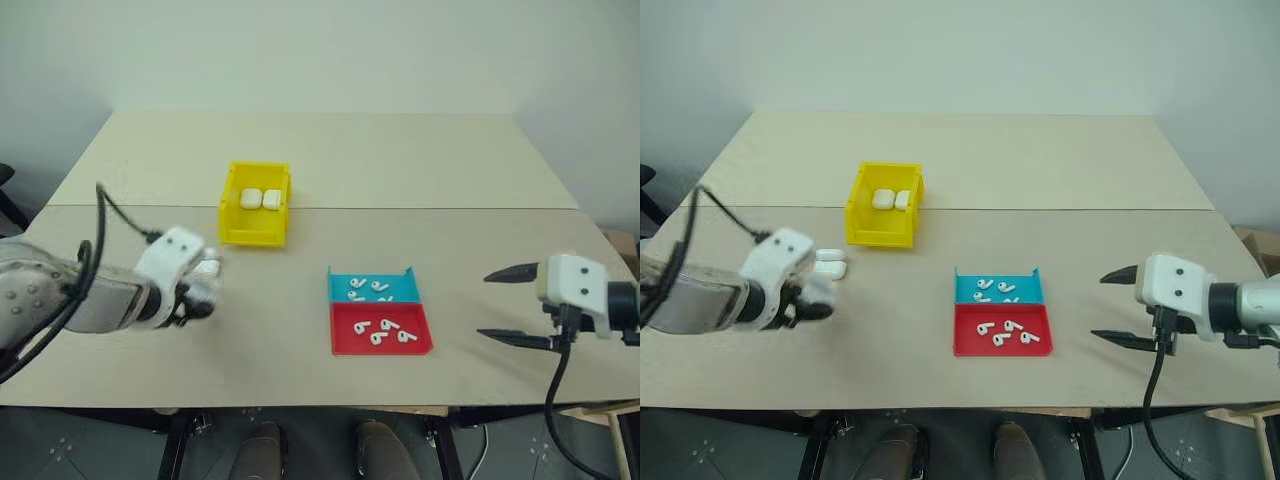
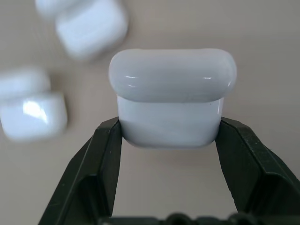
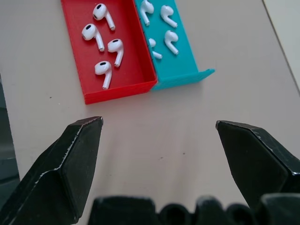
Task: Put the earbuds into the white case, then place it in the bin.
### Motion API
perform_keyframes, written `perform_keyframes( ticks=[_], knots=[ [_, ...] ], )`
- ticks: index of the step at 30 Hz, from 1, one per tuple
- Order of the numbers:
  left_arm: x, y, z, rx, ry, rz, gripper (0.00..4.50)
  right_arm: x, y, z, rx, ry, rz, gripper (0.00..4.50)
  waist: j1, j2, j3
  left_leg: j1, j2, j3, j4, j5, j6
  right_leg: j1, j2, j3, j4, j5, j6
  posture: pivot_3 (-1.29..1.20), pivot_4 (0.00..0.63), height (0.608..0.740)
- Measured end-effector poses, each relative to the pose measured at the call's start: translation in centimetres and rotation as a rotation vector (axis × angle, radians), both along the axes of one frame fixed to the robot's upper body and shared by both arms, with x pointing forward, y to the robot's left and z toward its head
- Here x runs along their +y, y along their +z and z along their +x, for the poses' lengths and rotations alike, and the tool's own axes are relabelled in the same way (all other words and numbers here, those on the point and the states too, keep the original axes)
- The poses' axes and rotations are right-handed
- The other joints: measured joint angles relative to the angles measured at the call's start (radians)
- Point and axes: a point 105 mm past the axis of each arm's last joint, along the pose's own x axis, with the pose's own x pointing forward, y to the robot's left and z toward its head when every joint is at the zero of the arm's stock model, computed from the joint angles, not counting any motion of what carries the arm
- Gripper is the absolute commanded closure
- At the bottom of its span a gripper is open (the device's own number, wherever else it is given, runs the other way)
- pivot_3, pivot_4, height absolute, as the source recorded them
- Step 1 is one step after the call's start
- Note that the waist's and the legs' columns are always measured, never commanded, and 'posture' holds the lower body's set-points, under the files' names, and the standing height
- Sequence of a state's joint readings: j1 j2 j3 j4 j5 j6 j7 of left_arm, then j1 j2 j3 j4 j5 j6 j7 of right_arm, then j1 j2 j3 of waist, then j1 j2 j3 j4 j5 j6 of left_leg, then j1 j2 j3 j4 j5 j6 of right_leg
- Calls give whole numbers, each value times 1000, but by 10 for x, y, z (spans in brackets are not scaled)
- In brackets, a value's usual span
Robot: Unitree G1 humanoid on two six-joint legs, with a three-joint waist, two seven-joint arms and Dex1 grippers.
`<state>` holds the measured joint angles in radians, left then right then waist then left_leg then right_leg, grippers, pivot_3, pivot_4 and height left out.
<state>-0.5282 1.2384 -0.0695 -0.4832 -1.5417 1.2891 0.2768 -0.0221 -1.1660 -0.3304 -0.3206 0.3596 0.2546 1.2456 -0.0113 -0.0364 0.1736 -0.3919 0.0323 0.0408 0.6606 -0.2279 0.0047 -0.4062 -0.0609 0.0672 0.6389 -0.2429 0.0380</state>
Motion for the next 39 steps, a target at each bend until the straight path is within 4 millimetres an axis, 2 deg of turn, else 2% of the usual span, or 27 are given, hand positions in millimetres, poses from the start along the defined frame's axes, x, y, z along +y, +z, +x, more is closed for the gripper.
perform_keyframes(
  ticks=[2, 4, 7, 9, 12, 14, 17, 20, 24, 30, 33, 35, 39],
  knots=[
    [-18, 7, 2, -176, -108, -37, 1766, 1, 8, 3, -13, -1, -10, 0, -4, 1, 0, 1, 0, 1, -1, -1, -1, 0, 0, 1, -1, 0, 0, 0, 150, 740],
    [-33, 3, 3, -337, -229, -77, 1766, 1, 13, 5, -4, -16, -38, 0, -4, 2, -1, 0, 1, 1, -2, 0, -3, 0, 1, 0, -2, 0, -1, 0, 150, 740],
    [-60, 2, 3, -599, -397, -261, 1766, 8, 16, 5, 13, 6, -81, 0, 4, 4, -2, -2, 2, 1, -1, 0, -3, 1, 2, -1, -8, 0, -7, 0, 150, 740],
    [-72, -4, 1, -679, -478, -334, 1766, 15, 18, 3, 15, 43, -120, 0, 7, 4, -2, -4, 2, 2, 0, 0, -2, 0, 1, 0, -10, 1, -7, 0, 150, 740],
    [-79, -15, 0, -756, -552, -427, 1766, 33, 18, -5, 25, 124, -179, 0, 14, 7, -4, -6, 1, 3, 0, -1, -1, -1, 0, 1, -12, 5, 0, 0, 150, 740],
    [-89, -29, -6, -780, -618, -512, 1766, 49, 14, -16, 64, 199, -258, 0, 14, 8, -4, -8, 2, 4, 1, -1, 0, -4, 0, 1, -12, 7, 3, 0, 150, 740],
    [-99, -39, -16, -869, -676, -627, 1766, 63, 11, -21, 81, 228, -324, 0, 13, 7, -5, -16, 2, 4, 2, -1, 0, -12, 0, 2, -11, 8, 3, 0, 150, 740],
    [-101, -44, -25, -923, -728, -698, 1766, 66, -2, -19, 135, 207, -366, 0, 13, 7, -5, -18, 2, 4, 4, -1, 1, -15, 1, 2, -9, 8, 3, 0, 150, 740],
    [-94, -50, -31, -931, -773, -705, 1766, 74, -20, -10, 171, 181, -400, 0, 8, 7, -6, -18, 3, 4, 5, -1, 1, -15, 1, 2, -7, 9, 3, 0, 150, 740],
    [-86, -57, -43, -895, -813, -696, 1766, 88, -29, 5, 169, 123, -407, 0, -2, 8, -6, -18, 3, 3, 6, -1, 1, -15, 1, 1, -7, 9, 3, 0, 150, 740],
    [-82, -60, -52, -871, -830, -700, 1766, 97, -32, 7, 178, 116, -393, 895, -3, 8, -6, -18, 4, 3, 6, -1, 2, -16, 1, 1, -7, 9, 3, 0, 150, 740],
    [-81, -59, -58, -851, -847, -712, 1766, 103, -37, 7, 192, 115, -379, 895, -3, 8, -7, -18, 4, 3, 6, -1, 2, -16, 1, 1, -6, 9, 3, 0, 150, 740],
    [-78, -62, -65, -831, -863, -702, 1766, 101, -45, 9, 207, 98, -414, 895, -1, 8, -7, -18, 4, 3, 7, -1, 2, -15, 1, 1, -7, 9, 3, 0, 150, 740]
  ],
)
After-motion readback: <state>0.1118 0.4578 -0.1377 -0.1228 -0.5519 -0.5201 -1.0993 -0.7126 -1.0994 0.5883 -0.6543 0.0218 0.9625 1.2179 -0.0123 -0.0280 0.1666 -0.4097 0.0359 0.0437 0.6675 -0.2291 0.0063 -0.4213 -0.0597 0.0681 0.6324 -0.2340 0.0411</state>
